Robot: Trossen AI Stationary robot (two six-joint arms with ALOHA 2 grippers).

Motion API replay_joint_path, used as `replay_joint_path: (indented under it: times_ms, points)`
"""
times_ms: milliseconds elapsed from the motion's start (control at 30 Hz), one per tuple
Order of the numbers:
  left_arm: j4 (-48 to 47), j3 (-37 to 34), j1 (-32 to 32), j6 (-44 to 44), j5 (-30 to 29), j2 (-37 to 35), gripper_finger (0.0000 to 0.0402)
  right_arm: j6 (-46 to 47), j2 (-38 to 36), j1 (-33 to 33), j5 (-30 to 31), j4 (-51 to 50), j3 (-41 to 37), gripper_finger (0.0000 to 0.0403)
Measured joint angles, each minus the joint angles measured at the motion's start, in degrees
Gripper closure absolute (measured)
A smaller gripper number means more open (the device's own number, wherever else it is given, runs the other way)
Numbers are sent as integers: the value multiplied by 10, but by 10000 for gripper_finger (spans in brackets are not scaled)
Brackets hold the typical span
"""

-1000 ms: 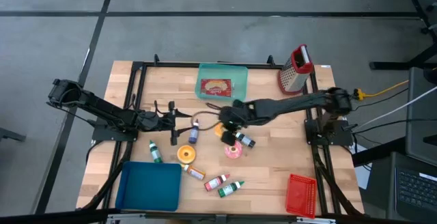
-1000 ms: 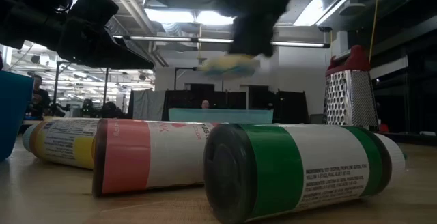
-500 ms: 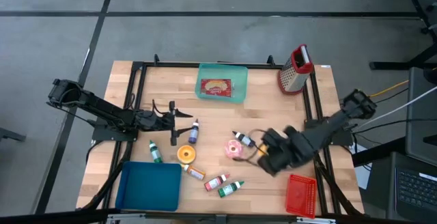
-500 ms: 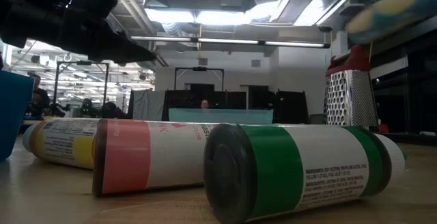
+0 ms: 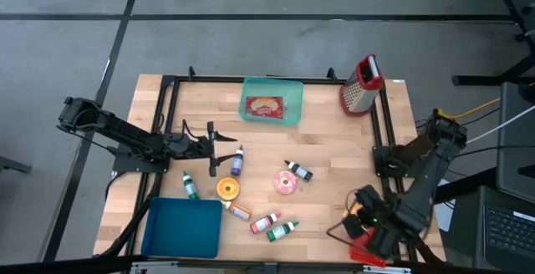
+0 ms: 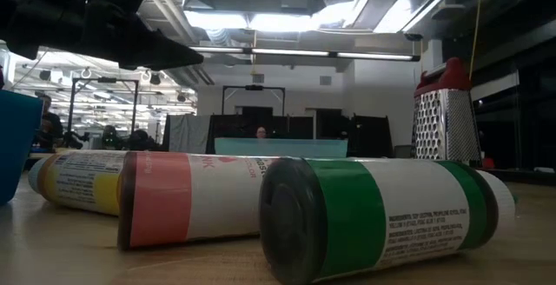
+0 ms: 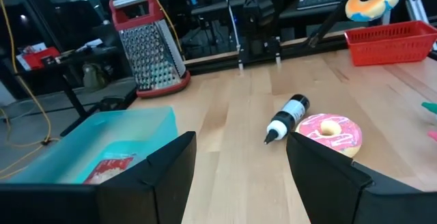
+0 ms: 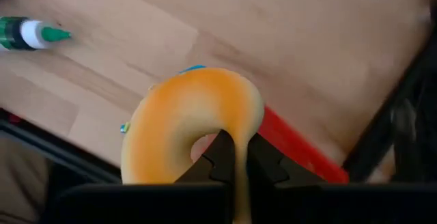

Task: Pick & Place Food Item
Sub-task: Put the blue donut into the red bin

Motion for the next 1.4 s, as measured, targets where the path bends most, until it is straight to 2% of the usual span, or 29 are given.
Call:
replay_joint_path:
  times_ms: [167, 367, 500, 567, 1200, 1300, 1400]
  points:
    - [0, 0, 0, 0, 2, 0, 176, 15, 21, 20, -68, -1, 0, 391]
    - [-1, 0, -1, -1, 2, 0, 176, 15, 54, 22, -90, -19, 0, 391]
    - [-1, 0, -1, 0, 3, 0, 176, 15, 90, 31, -157, -24, 0, 391]
    - [-1, 0, -1, 0, 3, 0, 176, 22, 101, 40, -172, -18, 0, 391]
    - [-24, 0, -1, -14, 4, 0, 176, 30, 138, 46, -149, 52, 0, 391]
    - [-23, 0, -1, -15, 4, 0, 176, 30, 143, 46, -148, 50, 0, 374]
    - [-15, 0, -1, -15, 4, 0, 176, 30, 143, 46, -143, 51, 0, 336]
